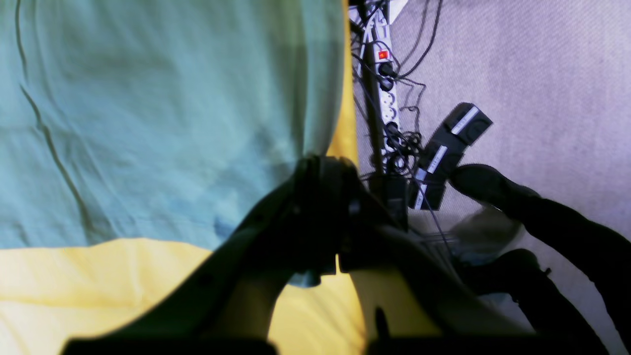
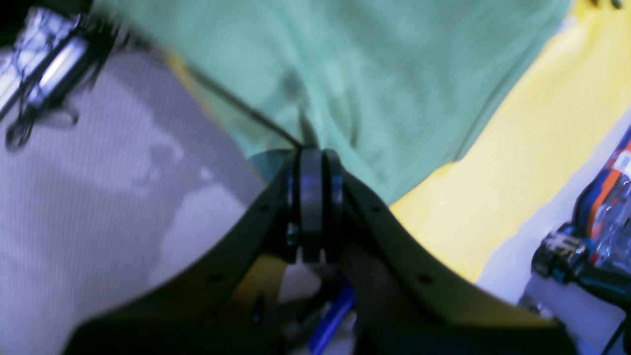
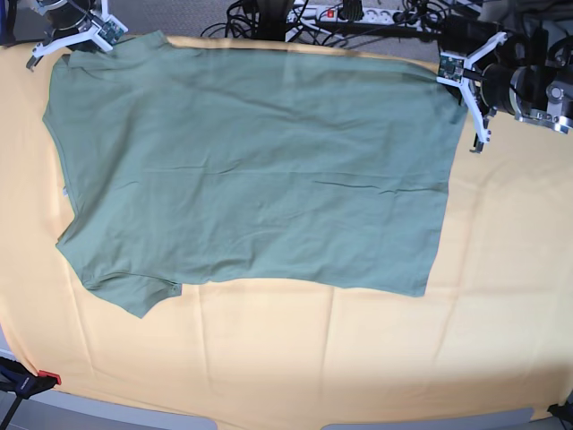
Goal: Fold the T-shirt properly
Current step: 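Reposition both grippers along the shirt edge and pinch the fabric again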
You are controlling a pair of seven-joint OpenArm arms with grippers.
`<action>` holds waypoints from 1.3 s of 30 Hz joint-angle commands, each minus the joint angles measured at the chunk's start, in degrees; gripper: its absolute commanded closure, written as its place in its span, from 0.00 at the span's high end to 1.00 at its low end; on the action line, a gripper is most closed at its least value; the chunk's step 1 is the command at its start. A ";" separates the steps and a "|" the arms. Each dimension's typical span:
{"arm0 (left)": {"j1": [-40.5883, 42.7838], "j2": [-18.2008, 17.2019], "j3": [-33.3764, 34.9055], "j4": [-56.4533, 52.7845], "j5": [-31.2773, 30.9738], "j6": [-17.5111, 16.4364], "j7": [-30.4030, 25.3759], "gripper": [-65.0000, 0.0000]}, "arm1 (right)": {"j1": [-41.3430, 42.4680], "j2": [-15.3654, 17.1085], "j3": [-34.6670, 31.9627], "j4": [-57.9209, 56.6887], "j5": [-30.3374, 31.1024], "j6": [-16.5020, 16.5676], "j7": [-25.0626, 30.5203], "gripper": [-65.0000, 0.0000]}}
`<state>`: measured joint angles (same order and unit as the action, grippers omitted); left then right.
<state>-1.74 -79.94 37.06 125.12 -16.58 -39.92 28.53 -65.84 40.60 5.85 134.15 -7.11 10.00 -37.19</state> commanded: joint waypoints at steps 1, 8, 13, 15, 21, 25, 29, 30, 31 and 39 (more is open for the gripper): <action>-0.52 -0.48 -0.63 0.50 0.72 0.13 -0.37 0.00 | 0.13 0.37 0.44 0.85 -0.70 -0.96 1.07 0.00; -0.50 7.32 -0.66 -0.31 10.40 16.33 -0.26 0.00 | 8.68 0.37 0.44 0.85 2.29 0.28 5.33 0.00; -0.68 13.97 -0.74 -5.11 16.81 22.84 -0.22 0.00 | 16.83 0.37 0.44 -3.80 5.86 2.91 6.82 0.00; -1.07 16.20 -0.76 -7.50 18.12 24.98 -0.26 0.00 | 20.15 0.37 0.44 -6.69 5.88 2.95 7.04 0.00; -1.14 20.92 -0.76 -12.31 22.49 30.27 -0.37 0.00 | 27.26 0.35 0.42 -13.81 11.52 5.97 8.09 0.00; -1.14 21.88 -0.76 -13.07 23.85 33.38 -0.39 0.00 | 31.65 0.35 0.42 -18.14 14.56 7.08 8.07 0.00; -1.11 21.84 -0.76 -13.07 26.21 36.65 0.13 0.00 | 34.42 0.35 0.42 -20.04 14.86 7.17 8.09 0.00; -1.11 21.84 -0.76 -13.07 26.71 37.64 0.31 0.00 | 34.73 0.37 0.42 -20.09 14.86 6.95 8.11 0.00; -1.11 21.84 -0.76 -13.07 26.64 38.49 0.31 0.00 | 35.06 0.35 0.42 -20.09 15.10 6.93 8.11 0.00; -0.94 21.88 -0.74 -13.07 28.59 42.64 0.63 0.00 | 36.04 0.20 0.42 -20.11 19.12 5.33 9.70 0.00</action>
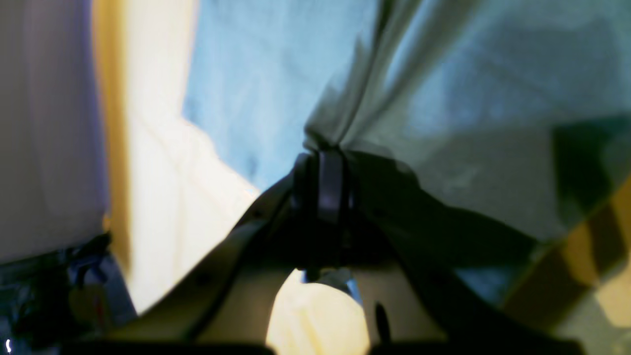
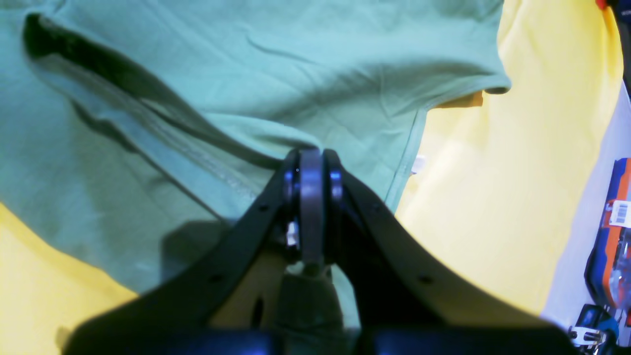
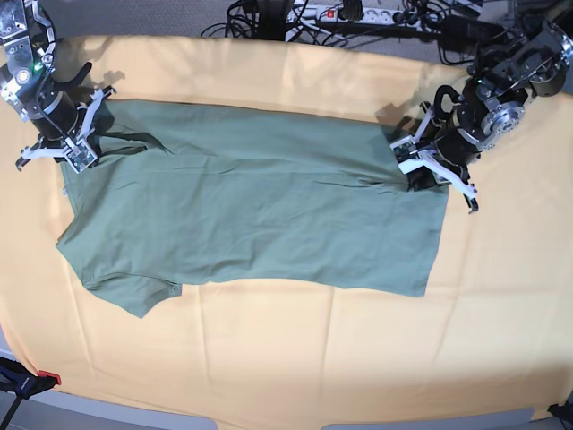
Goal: Fold the T-shirt properly
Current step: 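Reposition both grippers along the shirt edge and pinch the fabric again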
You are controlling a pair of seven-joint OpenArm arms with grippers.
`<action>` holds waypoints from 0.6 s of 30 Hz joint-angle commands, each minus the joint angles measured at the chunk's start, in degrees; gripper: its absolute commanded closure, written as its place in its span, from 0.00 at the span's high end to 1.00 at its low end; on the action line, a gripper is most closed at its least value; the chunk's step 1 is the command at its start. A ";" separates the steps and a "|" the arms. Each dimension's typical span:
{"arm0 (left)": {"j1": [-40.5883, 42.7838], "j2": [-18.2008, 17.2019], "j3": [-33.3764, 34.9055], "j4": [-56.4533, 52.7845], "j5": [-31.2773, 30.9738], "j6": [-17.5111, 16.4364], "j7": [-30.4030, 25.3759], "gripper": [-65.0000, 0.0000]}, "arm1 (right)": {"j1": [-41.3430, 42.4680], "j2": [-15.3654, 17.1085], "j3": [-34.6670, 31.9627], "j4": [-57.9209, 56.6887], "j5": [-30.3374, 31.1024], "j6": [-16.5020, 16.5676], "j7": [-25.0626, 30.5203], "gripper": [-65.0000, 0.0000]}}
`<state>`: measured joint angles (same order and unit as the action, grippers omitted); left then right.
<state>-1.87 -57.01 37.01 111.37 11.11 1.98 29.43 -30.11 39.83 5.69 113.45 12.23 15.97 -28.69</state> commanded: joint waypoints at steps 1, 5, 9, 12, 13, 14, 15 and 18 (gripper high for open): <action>-0.83 -1.05 -0.70 0.70 0.90 2.86 0.17 0.00 | 0.31 0.94 0.57 0.59 -0.20 -1.27 1.38 0.00; -0.81 -1.07 -0.70 0.70 0.87 5.51 0.63 0.00 | 0.28 0.94 0.57 0.59 -0.22 -2.25 1.75 0.00; -0.81 -1.05 -0.70 0.70 0.87 2.99 0.61 0.00 | 0.31 0.92 0.57 0.59 -0.22 -3.74 2.19 0.00; -0.81 -1.09 -0.70 0.70 0.85 -0.92 0.28 0.00 | 0.63 0.94 0.57 0.59 -0.52 -3.32 2.14 0.02; -0.83 -1.11 -0.70 0.70 0.90 -2.14 0.15 0.04 | 0.92 0.94 0.57 0.59 -1.07 -3.63 2.12 0.11; -0.85 -1.11 -0.70 0.70 0.92 -3.13 0.11 0.11 | 1.27 0.94 0.57 0.59 -1.84 -3.96 1.88 0.21; -0.87 -1.11 -0.70 0.70 0.94 -3.96 -0.20 0.20 | 1.57 0.98 0.57 0.59 -2.40 -4.68 1.57 0.32; -0.87 -1.62 -0.70 0.70 1.16 -5.90 -0.48 0.45 | 3.15 1.03 0.57 0.59 -3.52 -5.44 -0.46 0.50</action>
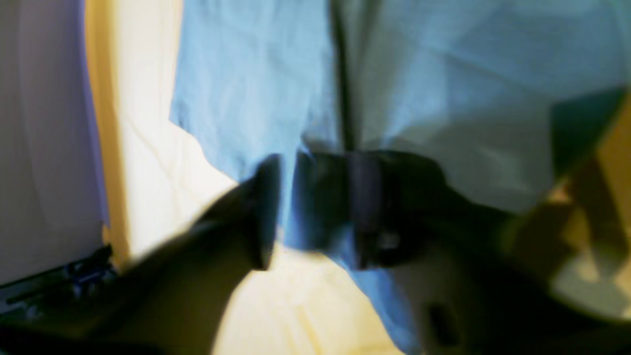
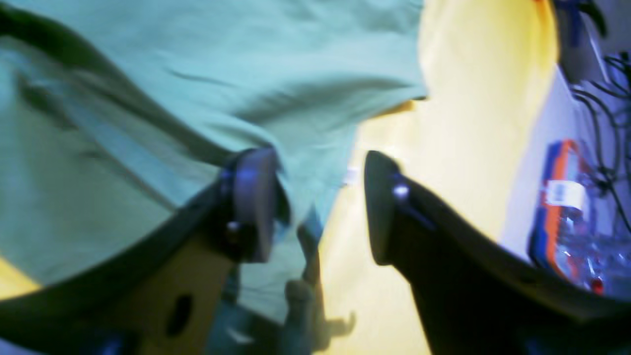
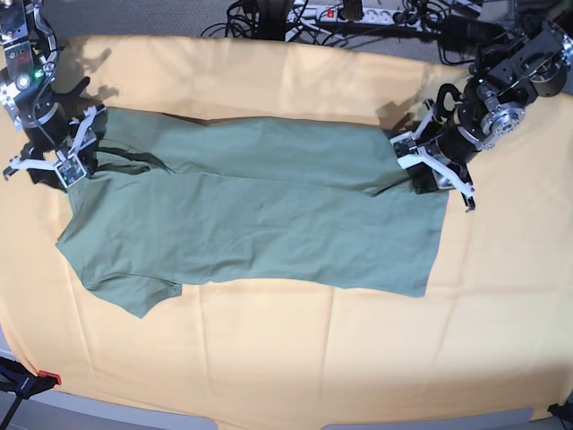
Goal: Fold the T-shirt properly
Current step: 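Reposition both grippers along the shirt edge and pinch the fabric again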
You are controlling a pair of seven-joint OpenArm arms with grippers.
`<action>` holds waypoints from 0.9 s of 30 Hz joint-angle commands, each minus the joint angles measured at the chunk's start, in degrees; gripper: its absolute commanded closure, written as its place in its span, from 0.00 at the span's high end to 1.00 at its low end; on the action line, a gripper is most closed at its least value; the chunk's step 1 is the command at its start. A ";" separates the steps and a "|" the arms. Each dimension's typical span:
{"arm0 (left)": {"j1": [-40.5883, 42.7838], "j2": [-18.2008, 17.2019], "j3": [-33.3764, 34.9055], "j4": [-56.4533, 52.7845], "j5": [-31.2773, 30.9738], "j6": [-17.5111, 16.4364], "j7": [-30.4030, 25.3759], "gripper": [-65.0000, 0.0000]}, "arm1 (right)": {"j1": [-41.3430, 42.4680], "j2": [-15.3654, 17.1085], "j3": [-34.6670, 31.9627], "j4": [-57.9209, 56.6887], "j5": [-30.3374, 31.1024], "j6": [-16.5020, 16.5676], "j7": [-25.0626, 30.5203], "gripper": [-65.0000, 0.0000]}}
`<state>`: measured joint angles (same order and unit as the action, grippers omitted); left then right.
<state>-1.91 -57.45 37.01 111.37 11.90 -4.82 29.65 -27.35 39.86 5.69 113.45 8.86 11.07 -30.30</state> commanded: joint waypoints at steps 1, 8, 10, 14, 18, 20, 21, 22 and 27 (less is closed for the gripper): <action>-0.83 -1.49 -0.70 0.70 0.35 0.79 -0.66 0.51 | 0.92 0.98 0.57 0.61 -0.15 -0.17 0.44 0.50; -0.83 -4.90 -0.70 1.05 2.91 0.68 -0.70 0.53 | 1.79 1.16 0.83 5.03 -0.35 4.55 -1.90 0.50; -0.83 -6.25 -0.70 1.60 2.86 0.70 -0.70 0.53 | 1.79 1.16 0.83 7.58 -0.35 5.05 -3.41 0.50; -0.83 -7.69 -0.70 2.01 2.62 0.70 -0.68 0.53 | 1.79 1.16 0.85 10.97 -2.43 3.34 -4.46 0.50; -0.81 -8.46 -0.70 2.01 0.24 -1.16 -0.76 0.53 | 1.18 1.33 0.85 11.30 -1.46 9.16 -9.11 0.50; -0.79 -8.68 -0.70 1.99 -0.57 -3.63 -0.70 0.53 | -0.79 1.88 0.85 11.30 1.05 13.25 -11.52 0.50; -0.79 -8.81 -0.70 2.01 -0.63 -4.63 -0.76 0.53 | -1.97 2.16 0.85 11.30 1.66 14.58 -12.26 0.50; -0.81 -8.94 -0.70 2.01 -0.61 -4.87 -0.96 0.53 | -3.26 2.27 0.85 11.30 1.62 15.41 -12.94 0.50; -0.79 -9.38 -0.70 2.01 -0.63 -4.85 -1.14 0.53 | -9.73 3.41 0.85 11.28 1.36 17.84 -13.99 0.50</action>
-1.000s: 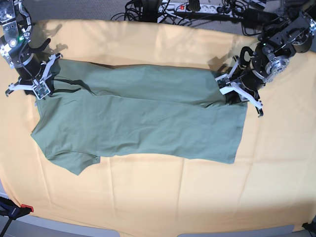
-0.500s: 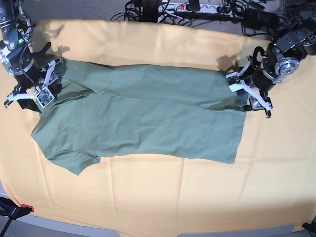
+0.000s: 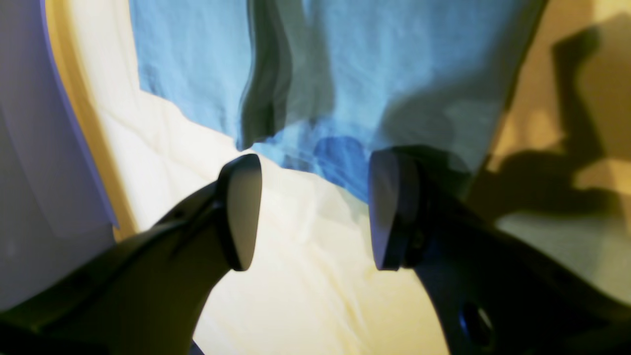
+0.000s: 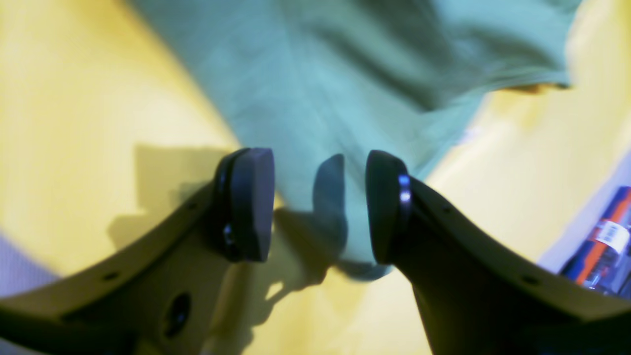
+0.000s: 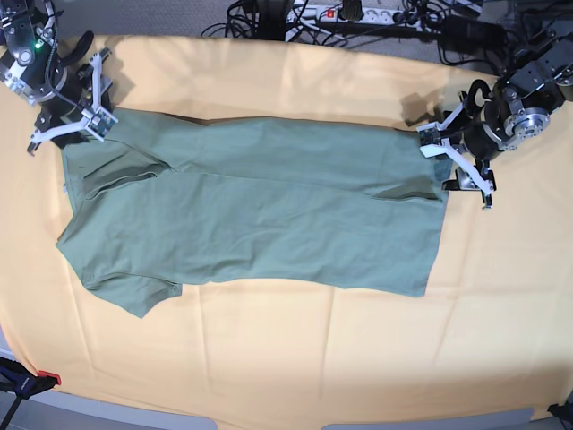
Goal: Fold the T-shirt properly
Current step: 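Reposition both grippers along the shirt edge and pinch the fabric again, then hold the edge with the right gripper while the left gripper adjusts its grip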
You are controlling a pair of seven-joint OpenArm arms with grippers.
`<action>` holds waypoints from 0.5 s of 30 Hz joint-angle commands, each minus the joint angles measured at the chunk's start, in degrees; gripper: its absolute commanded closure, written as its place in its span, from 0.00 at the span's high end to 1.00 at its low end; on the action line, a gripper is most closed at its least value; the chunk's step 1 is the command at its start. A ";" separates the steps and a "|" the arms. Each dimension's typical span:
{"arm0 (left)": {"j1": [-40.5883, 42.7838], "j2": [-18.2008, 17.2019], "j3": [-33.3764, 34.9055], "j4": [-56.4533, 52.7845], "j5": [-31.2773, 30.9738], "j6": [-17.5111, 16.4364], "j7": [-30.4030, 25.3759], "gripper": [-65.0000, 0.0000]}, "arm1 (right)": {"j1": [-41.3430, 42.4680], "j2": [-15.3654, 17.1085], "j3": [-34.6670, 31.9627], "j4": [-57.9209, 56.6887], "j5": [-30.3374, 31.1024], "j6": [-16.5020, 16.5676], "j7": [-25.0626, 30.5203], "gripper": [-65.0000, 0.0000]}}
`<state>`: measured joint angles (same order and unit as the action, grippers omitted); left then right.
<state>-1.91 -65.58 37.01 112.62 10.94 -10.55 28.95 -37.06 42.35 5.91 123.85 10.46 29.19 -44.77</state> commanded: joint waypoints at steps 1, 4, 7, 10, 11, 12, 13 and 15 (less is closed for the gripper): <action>-0.79 -1.27 -0.70 0.74 0.35 0.87 -0.42 0.53 | -1.33 1.42 0.63 0.85 -0.90 -0.09 0.55 0.50; -0.79 -1.25 -0.70 0.74 0.35 0.87 -0.44 0.53 | -3.82 2.49 0.63 0.42 -4.94 -1.97 1.44 0.50; -0.81 -1.25 -0.70 0.74 0.35 0.87 -0.61 0.53 | -4.22 2.62 0.63 -2.08 -8.20 -3.69 5.16 0.50; -0.81 -1.25 -0.70 0.74 0.35 0.87 -0.59 0.53 | -4.15 2.64 0.63 -6.29 -10.82 -3.67 9.14 0.50; -0.81 -1.25 -0.70 0.74 0.35 0.87 -0.59 0.53 | -4.00 2.64 0.63 -7.63 -11.34 -3.72 10.08 0.50; -0.81 -1.25 -0.70 0.74 0.35 0.87 -0.61 0.53 | -3.91 2.64 0.63 -8.72 -12.02 -3.74 10.82 0.50; -0.81 -1.25 -0.70 0.74 0.35 0.87 -0.61 0.53 | -3.89 2.64 0.63 -9.62 -12.46 -3.74 11.45 0.50; -0.81 -1.25 -0.70 0.74 0.35 0.87 -0.61 0.53 | -3.91 2.78 0.61 -10.71 -12.44 -3.72 12.72 0.50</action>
<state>-1.91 -65.56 37.01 112.71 10.94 -10.55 28.56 -40.82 44.14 6.11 113.03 -1.10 25.87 -31.55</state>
